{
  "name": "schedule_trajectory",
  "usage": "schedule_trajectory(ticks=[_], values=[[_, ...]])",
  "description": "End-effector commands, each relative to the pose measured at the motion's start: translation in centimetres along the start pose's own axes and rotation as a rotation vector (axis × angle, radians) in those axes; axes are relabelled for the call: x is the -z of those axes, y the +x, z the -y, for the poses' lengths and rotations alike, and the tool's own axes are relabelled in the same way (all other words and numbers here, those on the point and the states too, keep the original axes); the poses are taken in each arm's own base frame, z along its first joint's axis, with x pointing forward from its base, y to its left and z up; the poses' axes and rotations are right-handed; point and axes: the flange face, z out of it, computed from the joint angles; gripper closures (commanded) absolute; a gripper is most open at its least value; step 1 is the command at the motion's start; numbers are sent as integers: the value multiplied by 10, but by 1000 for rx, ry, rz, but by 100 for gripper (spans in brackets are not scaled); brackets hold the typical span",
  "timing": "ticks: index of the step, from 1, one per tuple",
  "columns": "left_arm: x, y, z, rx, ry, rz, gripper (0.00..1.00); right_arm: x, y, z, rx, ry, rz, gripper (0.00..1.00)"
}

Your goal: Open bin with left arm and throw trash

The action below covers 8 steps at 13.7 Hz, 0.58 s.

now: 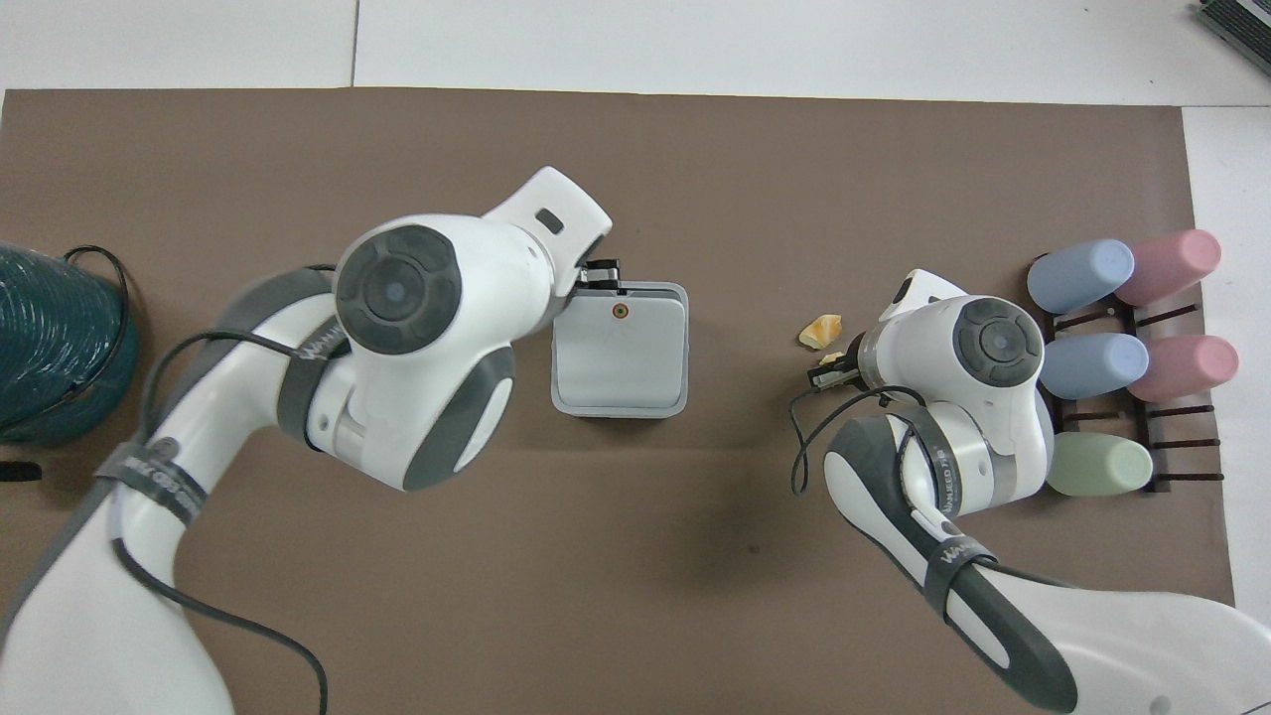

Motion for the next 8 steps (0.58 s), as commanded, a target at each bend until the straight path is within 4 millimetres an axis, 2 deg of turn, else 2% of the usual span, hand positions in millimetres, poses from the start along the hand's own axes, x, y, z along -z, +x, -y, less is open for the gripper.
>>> schedule_trajectory(ticks=[1, 2, 4, 5, 6, 7, 8], values=[[16, 37, 41, 35, 24, 5, 65, 27, 0, 4, -51, 7, -52, 100], [11, 41, 58, 14, 32, 10, 65, 46, 2, 10, -75, 8, -73, 100], [2, 50, 108, -50, 62, 33, 65, 85, 12, 42, -106, 20, -96, 100], [-1, 47, 124, -79, 73, 47, 61, 103, 16, 63, -115, 29, -106, 100], [-2, 46, 141, -107, 81, 53, 53, 122, 23, 81, -128, 38, -124, 100], [-8, 42, 152, -134, 86, 62, 38, 141, 33, 87, -155, 47, -154, 100], [-12, 34, 159, -146, 89, 66, 16, 158, 45, 92, -164, 59, -188, 100]])
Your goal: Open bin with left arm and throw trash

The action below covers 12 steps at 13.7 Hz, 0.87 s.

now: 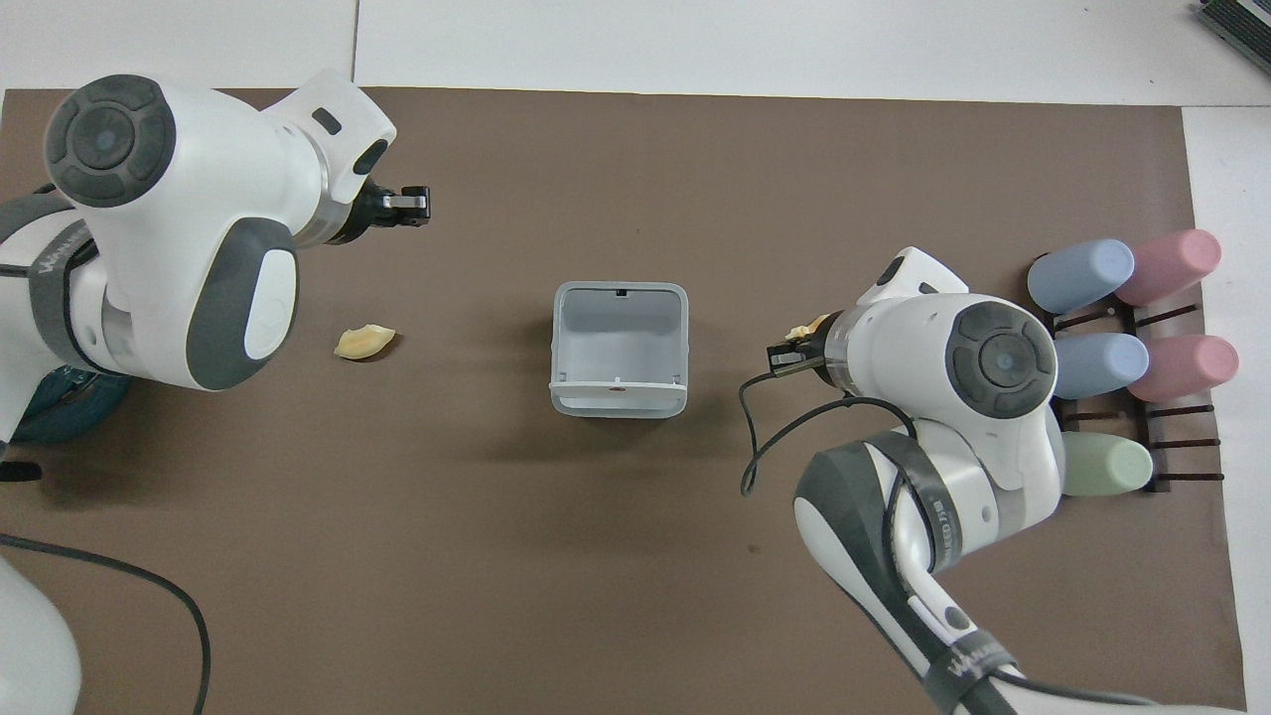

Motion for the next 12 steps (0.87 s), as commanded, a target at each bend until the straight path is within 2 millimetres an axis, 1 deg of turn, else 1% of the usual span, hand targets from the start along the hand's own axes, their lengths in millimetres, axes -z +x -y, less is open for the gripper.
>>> schedule_trajectory(ticks=[1, 2, 3, 4, 5, 6, 7, 9, 10, 11, 12], values=[[-11, -29, 12, -53, -1, 5, 0, 37, 34, 19, -44, 38, -64, 100], [-19, -38, 17, -69, 1, -3, 0, 40, 47, 26, -93, 67, -72, 100], [-26, -44, 26, -90, 5, -7, 0, 47, 55, 44, -132, 112, -78, 100], [-36, -49, 42, -117, 12, 2, 0, 47, 59, 63, -140, 134, -79, 100], [-46, -53, 48, -163, 15, 8, 0, 39, 63, 79, -136, 136, -73, 100], [-56, -55, 58, -197, 19, 15, 0, 31, 63, 94, -134, 140, -65, 100], [-67, -59, 63, -218, 20, 18, 0, 23, 62, 108, -135, 144, -57, 100], [-81, -65, 67, -250, 22, 23, 0, 11, 59, 115, -135, 142, -43, 100], [-84, -67, 68, -276, 22, 28, 0, 4, 55, 121, -126, 140, -30, 98], [-93, -70, 71, -309, 22, 36, 0, -3, 49, 131, -111, 138, -16, 71], [-107, -74, 73, -335, 22, 35, 0, -6, 48, 131, -111, 136, -11, 30]])
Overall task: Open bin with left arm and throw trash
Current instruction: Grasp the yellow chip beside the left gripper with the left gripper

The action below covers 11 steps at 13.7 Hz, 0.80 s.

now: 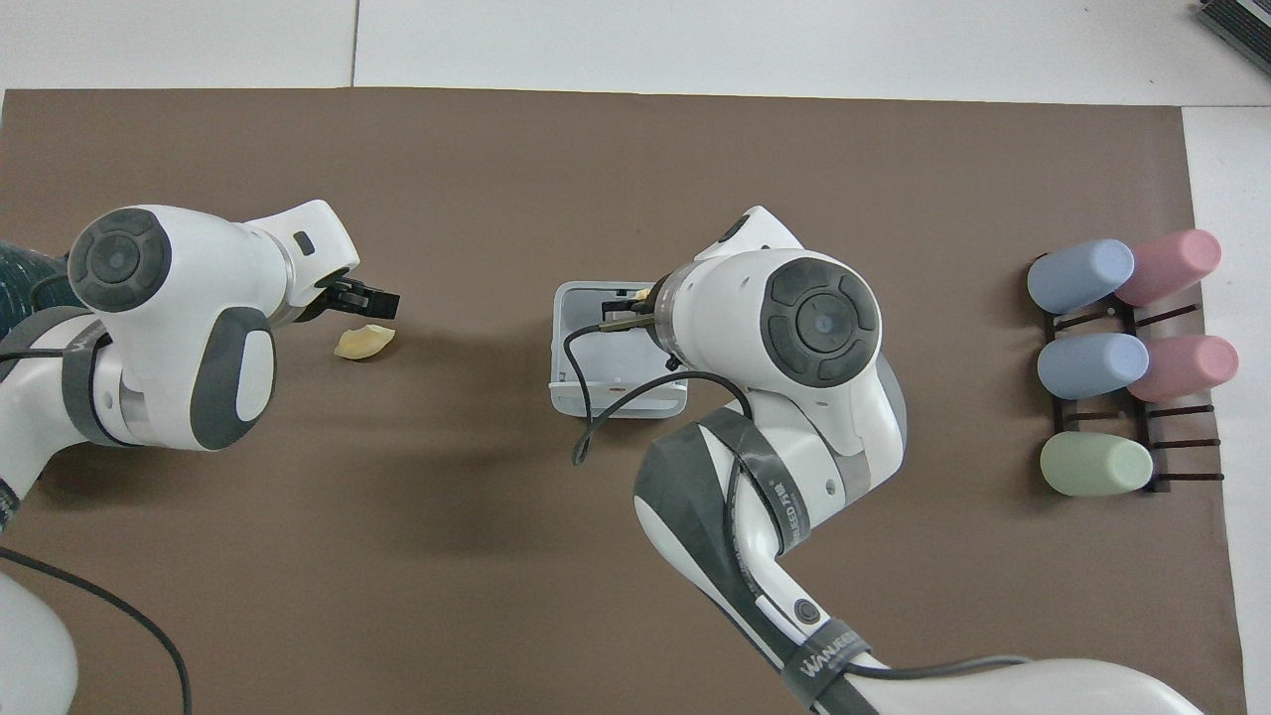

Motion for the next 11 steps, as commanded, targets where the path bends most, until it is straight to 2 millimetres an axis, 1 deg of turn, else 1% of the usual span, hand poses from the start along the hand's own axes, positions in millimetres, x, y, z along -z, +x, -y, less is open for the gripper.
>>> schedule_trajectory(ticks=[1, 2, 3, 4, 6, 7, 8, 9, 10, 11], values=[[-34, -15, 0, -75, -1, -13, 0, -1, 2, 6, -11, 6, 8, 23], [-52, -21, -5, -90, -4, -4, 0, 2, 4, 6, -13, 11, 1, 21], [-66, -29, -8, -102, -6, 6, 0, 2, 5, 5, -14, 10, 2, 19], [-72, -37, -11, -115, -9, 17, 0, 2, 5, 5, -13, 8, 3, 17], [-78, -46, -16, -131, -15, 38, 0, 2, 4, 5, -13, 7, 4, 17], [-78, -47, -17, -133, -16, 48, 15, 2, 5, 5, -13, 8, 3, 17], [-78, -48, -17, -132, -20, 59, 45, 1, 5, 5, -14, 8, 3, 17], [-77, -48, -17, -133, -22, 69, 68, 1, 4, 6, -12, 8, 5, 17], [-76, -46, -17, -140, -20, 75, 84, 2, 5, 4, -12, 6, 3, 17], [-73, -43, -16, -140, -17, 71, 98, 2, 8, -1, -16, 3, -1, 17]])
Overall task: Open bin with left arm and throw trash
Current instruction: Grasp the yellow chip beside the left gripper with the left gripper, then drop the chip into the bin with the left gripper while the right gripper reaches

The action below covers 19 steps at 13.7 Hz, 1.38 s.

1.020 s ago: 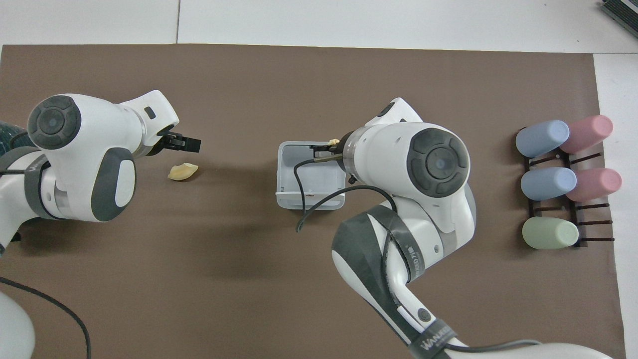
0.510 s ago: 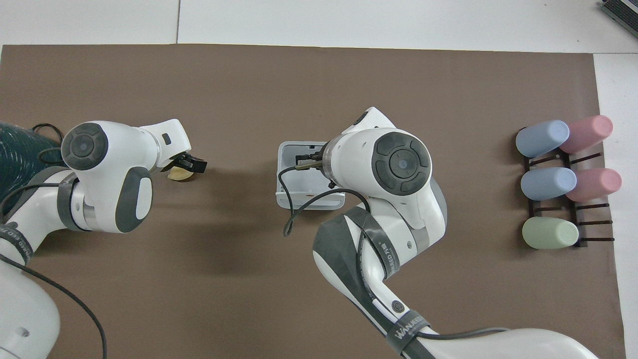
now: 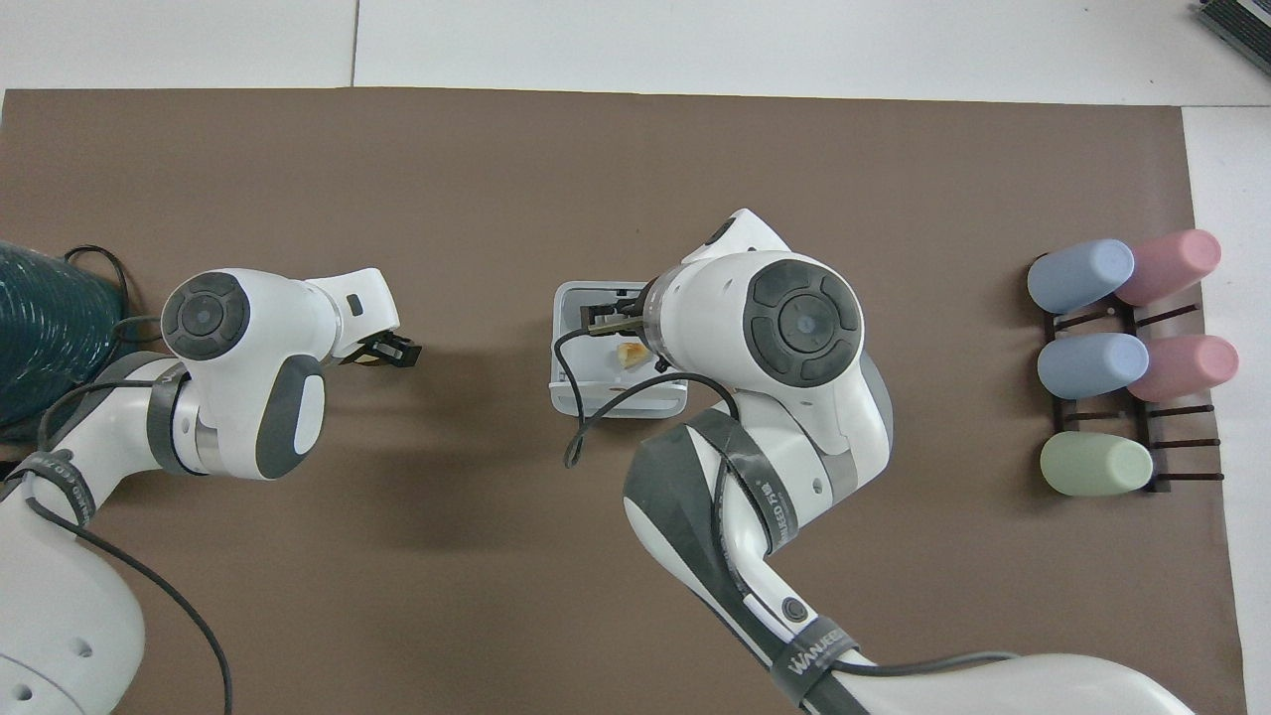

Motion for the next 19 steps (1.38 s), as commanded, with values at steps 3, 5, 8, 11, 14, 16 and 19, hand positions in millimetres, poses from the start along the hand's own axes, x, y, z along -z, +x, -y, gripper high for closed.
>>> schedule_trajectory(ticks=[3, 5, 8, 11, 14, 16, 19], values=[[12, 12, 1, -24, -7, 32, 100, -5, 17, -50, -1, -73, -14, 17], [35, 33, 3, -30, -5, 20, 100, -5, 33, -106, 16, -102, -11, 2], [62, 57, -6, -46, -5, 0, 100, -20, 27, -151, -32, -130, 16, 0], [97, 84, -55, 44, -17, -29, 100, -53, 14, -200, -96, -140, -7, 0], [130, 106, -136, 145, -45, -3, 100, -95, -21, -228, -129, -160, 51, 0], [153, 110, -183, 170, -58, 2, 100, -106, -42, -236, -140, -172, 89, 0], [166, 111, -234, 202, -83, -16, 100, -112, -48, -232, -133, -172, 98, 78]])
